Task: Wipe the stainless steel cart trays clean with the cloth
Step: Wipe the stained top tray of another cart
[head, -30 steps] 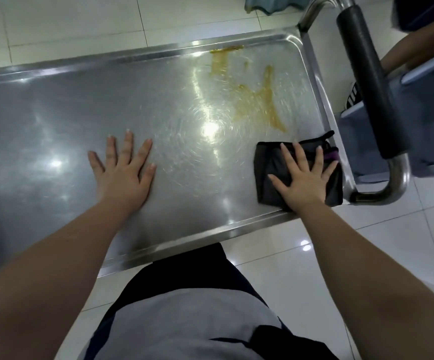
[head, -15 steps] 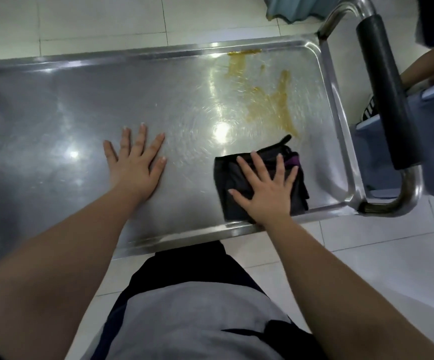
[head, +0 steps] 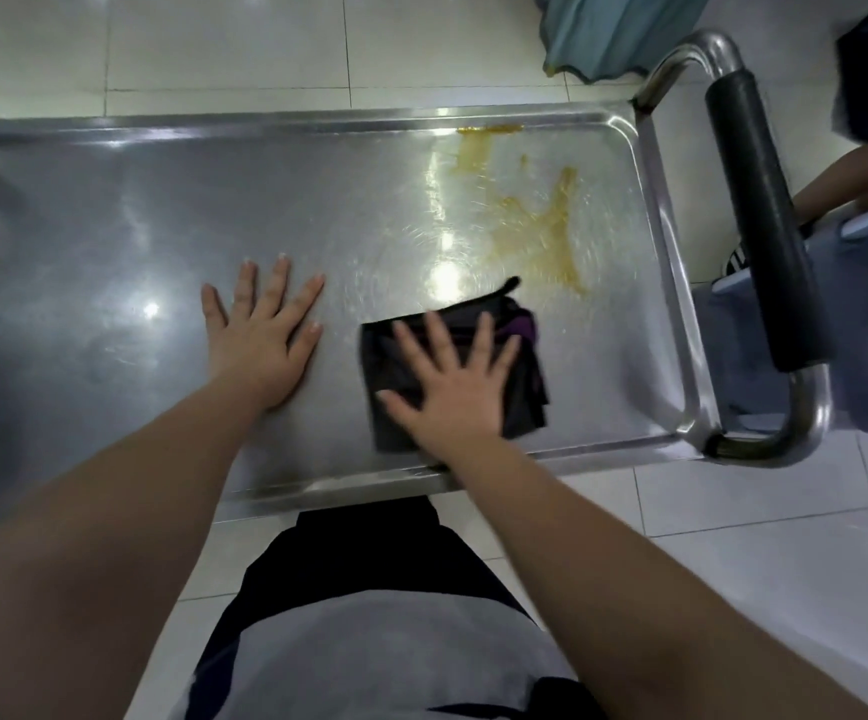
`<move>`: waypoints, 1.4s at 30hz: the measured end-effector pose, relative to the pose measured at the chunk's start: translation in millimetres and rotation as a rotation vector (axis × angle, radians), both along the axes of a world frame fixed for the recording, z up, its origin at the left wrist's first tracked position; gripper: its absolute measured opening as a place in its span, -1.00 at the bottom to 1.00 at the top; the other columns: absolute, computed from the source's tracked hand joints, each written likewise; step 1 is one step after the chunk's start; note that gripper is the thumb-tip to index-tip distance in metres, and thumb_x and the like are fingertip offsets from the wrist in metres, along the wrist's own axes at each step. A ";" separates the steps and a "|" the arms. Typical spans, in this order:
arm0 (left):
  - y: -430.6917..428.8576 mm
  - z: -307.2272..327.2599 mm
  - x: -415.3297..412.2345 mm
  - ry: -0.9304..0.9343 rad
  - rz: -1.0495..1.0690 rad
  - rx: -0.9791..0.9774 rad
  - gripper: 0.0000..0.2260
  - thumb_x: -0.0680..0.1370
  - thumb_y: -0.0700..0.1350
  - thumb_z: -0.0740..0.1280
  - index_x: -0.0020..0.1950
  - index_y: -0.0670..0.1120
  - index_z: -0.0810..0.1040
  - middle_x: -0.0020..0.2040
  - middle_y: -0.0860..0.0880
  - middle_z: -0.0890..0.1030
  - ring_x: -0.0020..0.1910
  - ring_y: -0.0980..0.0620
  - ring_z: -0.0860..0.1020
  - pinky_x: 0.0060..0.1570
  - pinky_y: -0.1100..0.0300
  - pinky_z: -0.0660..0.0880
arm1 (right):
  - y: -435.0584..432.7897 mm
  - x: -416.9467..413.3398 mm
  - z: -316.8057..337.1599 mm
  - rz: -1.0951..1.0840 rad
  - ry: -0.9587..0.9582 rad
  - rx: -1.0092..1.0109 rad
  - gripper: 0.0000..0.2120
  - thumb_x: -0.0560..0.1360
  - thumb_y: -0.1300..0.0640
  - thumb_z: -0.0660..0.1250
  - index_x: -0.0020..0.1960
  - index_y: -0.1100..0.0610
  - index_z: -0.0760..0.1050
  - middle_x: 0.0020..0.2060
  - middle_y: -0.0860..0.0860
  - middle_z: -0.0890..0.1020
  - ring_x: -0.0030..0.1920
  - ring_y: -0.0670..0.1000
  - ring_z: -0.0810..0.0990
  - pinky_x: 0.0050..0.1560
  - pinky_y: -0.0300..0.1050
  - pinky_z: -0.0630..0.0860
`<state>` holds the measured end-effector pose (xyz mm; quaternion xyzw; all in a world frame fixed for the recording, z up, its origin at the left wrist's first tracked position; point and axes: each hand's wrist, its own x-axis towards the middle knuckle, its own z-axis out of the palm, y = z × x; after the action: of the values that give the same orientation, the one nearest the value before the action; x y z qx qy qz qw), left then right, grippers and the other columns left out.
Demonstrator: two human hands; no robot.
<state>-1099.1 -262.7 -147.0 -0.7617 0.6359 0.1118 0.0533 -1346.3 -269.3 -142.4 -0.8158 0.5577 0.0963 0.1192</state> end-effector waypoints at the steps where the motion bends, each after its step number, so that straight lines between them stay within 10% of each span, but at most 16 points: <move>1: 1.2 1.0 0.4 0.005 0.002 -0.006 -0.45 0.56 0.29 -0.23 0.57 0.30 -0.09 0.62 0.08 -0.09 0.59 -0.10 -0.14 0.44 -0.29 -0.26 | 6.2 21.5 0.7 0.034 -0.011 0.007 -0.25 0.41 -0.53 -0.19 0.52 -0.31 -0.26 0.59 -0.12 -0.04 0.50 0.42 -0.23 0.32 0.56 -0.32; 7: 2.5 3.7 0.1 0.029 0.019 -0.011 -0.45 0.57 0.29 -0.18 0.58 0.29 -0.06 0.62 0.08 -0.07 0.59 -0.08 -0.14 0.46 -0.26 -0.26 | -25.3 -13.5 -1.0 0.076 -0.006 -0.047 -0.29 0.42 -0.54 -0.21 0.52 -0.36 -0.21 0.58 -0.17 0.00 0.52 0.37 -0.20 0.39 0.45 -0.32; 14: 0.4 -1.2 0.7 0.016 0.000 -0.020 -0.45 0.57 0.31 -0.23 0.57 0.30 -0.09 0.62 0.08 -0.08 0.59 -0.09 -0.14 0.44 -0.27 -0.27 | -115.3 -135.2 1.4 -0.396 0.098 -0.023 -0.20 0.32 -0.60 -0.35 0.51 -0.36 -0.24 0.58 -0.18 -0.07 0.53 0.33 -0.18 0.43 0.42 -0.26; 27: 0.9 -9.5 4.3 -0.043 0.040 -0.018 -0.32 0.52 0.36 -0.22 0.58 0.12 -0.27 0.62 -0.05 -0.18 0.58 -0.09 -0.21 0.45 -0.25 -0.28 | -88.0 56.7 0.9 0.181 -0.052 -0.027 -0.26 0.41 -0.53 -0.16 0.54 -0.32 -0.10 0.58 -0.15 0.06 0.53 0.34 -0.17 0.36 0.43 -0.40; 35: -3.5 -13.4 2.8 -0.053 0.034 -0.029 -0.35 0.53 0.37 -0.22 0.58 0.18 -0.23 0.62 0.01 -0.15 0.58 -0.08 -0.19 0.44 -0.24 -0.30 | -183.9 -102.7 4.1 -0.351 0.065 -0.047 -0.23 0.38 -0.56 -0.21 0.54 -0.32 -0.11 0.58 -0.16 0.02 0.55 0.28 -0.11 0.43 0.43 -0.24; 42: -7.5 -6.6 0.6 -0.056 0.045 0.025 -0.33 0.51 0.35 -0.29 0.57 0.14 -0.33 0.61 0.00 -0.25 0.57 -0.09 -0.26 0.44 -0.31 -0.28 | -160.0 44.9 -1.9 -0.382 -0.036 -0.012 -0.21 0.39 -0.53 -0.22 0.56 -0.27 -0.19 0.59 -0.13 -0.09 0.51 0.41 -0.22 0.31 0.52 -0.36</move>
<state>-1098.6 -270.2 -153.6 -0.7779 0.6155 0.0997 0.0780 -1301.4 -429.3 -144.3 -0.6973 0.7008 0.0539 0.1407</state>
